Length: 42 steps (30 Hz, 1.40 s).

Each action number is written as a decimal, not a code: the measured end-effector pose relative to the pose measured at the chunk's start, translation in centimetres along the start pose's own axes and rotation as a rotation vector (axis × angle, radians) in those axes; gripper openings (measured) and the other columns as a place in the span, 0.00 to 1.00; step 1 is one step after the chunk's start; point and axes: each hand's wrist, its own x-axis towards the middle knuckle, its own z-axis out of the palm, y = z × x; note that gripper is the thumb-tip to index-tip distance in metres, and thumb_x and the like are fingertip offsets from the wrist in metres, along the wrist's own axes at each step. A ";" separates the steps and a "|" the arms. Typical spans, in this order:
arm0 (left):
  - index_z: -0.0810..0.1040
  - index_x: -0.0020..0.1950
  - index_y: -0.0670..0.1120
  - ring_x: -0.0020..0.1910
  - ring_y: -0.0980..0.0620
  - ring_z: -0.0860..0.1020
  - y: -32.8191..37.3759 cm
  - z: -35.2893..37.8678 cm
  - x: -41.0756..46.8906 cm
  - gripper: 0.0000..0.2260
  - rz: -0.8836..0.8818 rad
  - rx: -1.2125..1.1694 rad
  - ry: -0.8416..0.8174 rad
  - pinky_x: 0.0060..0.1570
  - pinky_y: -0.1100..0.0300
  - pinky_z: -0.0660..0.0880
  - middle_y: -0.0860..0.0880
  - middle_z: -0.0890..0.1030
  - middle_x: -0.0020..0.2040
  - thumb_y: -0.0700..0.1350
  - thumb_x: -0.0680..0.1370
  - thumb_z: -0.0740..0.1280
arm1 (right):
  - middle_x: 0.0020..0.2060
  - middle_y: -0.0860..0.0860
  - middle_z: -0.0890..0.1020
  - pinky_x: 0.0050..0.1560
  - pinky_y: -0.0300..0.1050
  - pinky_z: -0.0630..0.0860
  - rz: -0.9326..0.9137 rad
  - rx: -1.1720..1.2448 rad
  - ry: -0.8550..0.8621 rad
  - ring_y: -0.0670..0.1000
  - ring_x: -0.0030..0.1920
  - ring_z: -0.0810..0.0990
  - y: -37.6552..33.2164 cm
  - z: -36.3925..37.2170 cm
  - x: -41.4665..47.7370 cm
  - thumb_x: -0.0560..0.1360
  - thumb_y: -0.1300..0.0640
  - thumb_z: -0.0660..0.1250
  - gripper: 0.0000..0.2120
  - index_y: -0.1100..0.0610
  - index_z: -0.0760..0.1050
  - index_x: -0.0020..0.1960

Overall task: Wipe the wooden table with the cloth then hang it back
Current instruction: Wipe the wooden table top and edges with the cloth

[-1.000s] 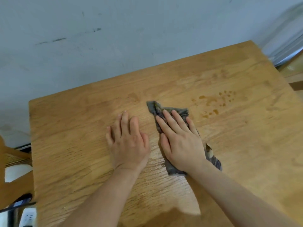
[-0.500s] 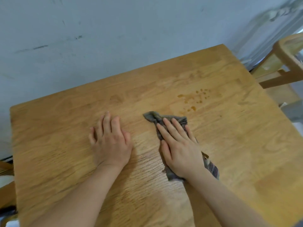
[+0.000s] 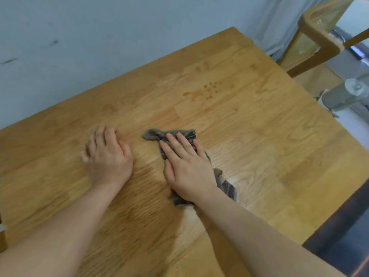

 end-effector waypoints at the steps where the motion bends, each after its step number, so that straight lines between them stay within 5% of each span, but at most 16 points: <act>1: 0.68 0.64 0.44 0.72 0.41 0.62 0.0 0.0 0.0 0.17 0.013 0.014 -0.014 0.69 0.38 0.56 0.41 0.66 0.72 0.44 0.76 0.57 | 0.76 0.48 0.65 0.75 0.56 0.56 0.073 -0.019 0.010 0.49 0.77 0.59 2.1 -0.6 -0.6 0.80 0.47 0.52 0.25 0.49 0.65 0.75; 4: 0.66 0.68 0.43 0.73 0.40 0.58 0.3 0.0 -0.2 0.19 0.002 0.070 -0.070 0.70 0.38 0.53 0.41 0.62 0.75 0.45 0.77 0.54 | 0.77 0.48 0.61 0.76 0.55 0.52 0.323 -0.052 0.030 0.50 0.78 0.55 7.3 -2.2 -2.4 0.80 0.47 0.48 0.26 0.49 0.61 0.77; 7: 0.62 0.72 0.42 0.75 0.42 0.54 0.6 -0.1 -0.4 0.22 -0.031 0.086 -0.123 0.72 0.39 0.51 0.42 0.58 0.77 0.46 0.78 0.52 | 0.78 0.50 0.59 0.76 0.58 0.51 0.507 -0.042 0.078 0.52 0.78 0.54 4.7 -1.3 -3.4 0.80 0.47 0.48 0.26 0.50 0.58 0.78; 11: 0.56 0.76 0.43 0.76 0.42 0.52 3.3 0.5 -2.5 0.24 0.022 0.085 -0.172 0.72 0.40 0.49 0.42 0.55 0.78 0.47 0.80 0.52 | 0.75 0.51 0.66 0.74 0.59 0.56 0.118 0.024 0.030 0.53 0.76 0.60 -3.3 0.5 -6.8 0.80 0.49 0.54 0.24 0.52 0.66 0.75; 14: 0.56 0.77 0.43 0.77 0.44 0.51 5.2 1.1 -4.8 0.25 0.108 0.073 -0.165 0.73 0.41 0.49 0.43 0.55 0.78 0.48 0.81 0.53 | 0.75 0.48 0.67 0.74 0.56 0.56 -0.016 0.042 0.011 0.50 0.76 0.61 -0.4 -0.3 -8.0 0.80 0.49 0.56 0.23 0.50 0.68 0.74; 19: 0.56 0.77 0.44 0.77 0.45 0.50 4.8 1.4 -4.5 0.25 0.100 0.080 -0.165 0.74 0.43 0.47 0.45 0.54 0.79 0.49 0.81 0.53 | 0.75 0.49 0.65 0.73 0.60 0.59 0.365 -0.074 0.057 0.51 0.76 0.60 10.9 -3.8 -9.6 0.80 0.48 0.51 0.25 0.50 0.64 0.76; 22: 0.55 0.77 0.44 0.77 0.45 0.50 5.2 1.4 -4.6 0.26 0.095 0.082 -0.164 0.74 0.43 0.47 0.45 0.54 0.79 0.50 0.80 0.52 | 0.76 0.51 0.62 0.75 0.60 0.55 0.569 -0.091 0.091 0.53 0.77 0.58 9.9 -3.7 -10.0 0.80 0.48 0.48 0.26 0.52 0.61 0.77; 27: 0.55 0.77 0.43 0.77 0.44 0.50 5.2 1.0 -4.6 0.26 0.105 0.111 -0.175 0.73 0.41 0.49 0.44 0.54 0.79 0.51 0.80 0.50 | 0.77 0.49 0.61 0.76 0.59 0.51 0.214 -0.027 -0.020 0.52 0.78 0.56 -1.4 -0.3 -12.3 0.81 0.47 0.53 0.25 0.50 0.61 0.77; 31: 0.52 0.78 0.44 0.78 0.46 0.48 5.3 0.9 -5.0 0.26 0.112 0.115 -0.205 0.74 0.43 0.47 0.46 0.51 0.79 0.51 0.81 0.48 | 0.75 0.47 0.65 0.74 0.58 0.58 0.033 -0.014 -0.027 0.50 0.77 0.59 3.0 -1.7 -14.9 0.80 0.48 0.56 0.23 0.48 0.66 0.75; 38: 0.50 0.79 0.45 0.78 0.46 0.46 5.3 1.2 -5.2 0.27 0.116 0.134 -0.199 0.74 0.43 0.45 0.46 0.50 0.79 0.51 0.81 0.47 | 0.77 0.51 0.63 0.74 0.59 0.55 0.686 -0.103 0.104 0.53 0.77 0.57 13.9 -4.9 -15.0 0.80 0.47 0.48 0.26 0.49 0.61 0.77; 40: 0.50 0.78 0.44 0.78 0.46 0.47 5.2 1.3 -5.2 0.27 0.113 0.139 -0.202 0.74 0.43 0.45 0.45 0.50 0.79 0.51 0.81 0.47 | 0.77 0.51 0.60 0.75 0.60 0.54 0.709 -0.125 0.108 0.54 0.78 0.56 10.2 -3.9 -14.0 0.81 0.47 0.48 0.26 0.50 0.58 0.78; 42: 0.50 0.78 0.44 0.78 0.46 0.47 5.2 1.2 -5.3 0.27 0.115 0.141 -0.207 0.74 0.43 0.45 0.45 0.50 0.79 0.52 0.80 0.47 | 0.77 0.51 0.59 0.75 0.60 0.54 0.535 -0.101 0.059 0.54 0.78 0.55 4.9 -2.2 -13.4 0.81 0.46 0.50 0.26 0.49 0.57 0.78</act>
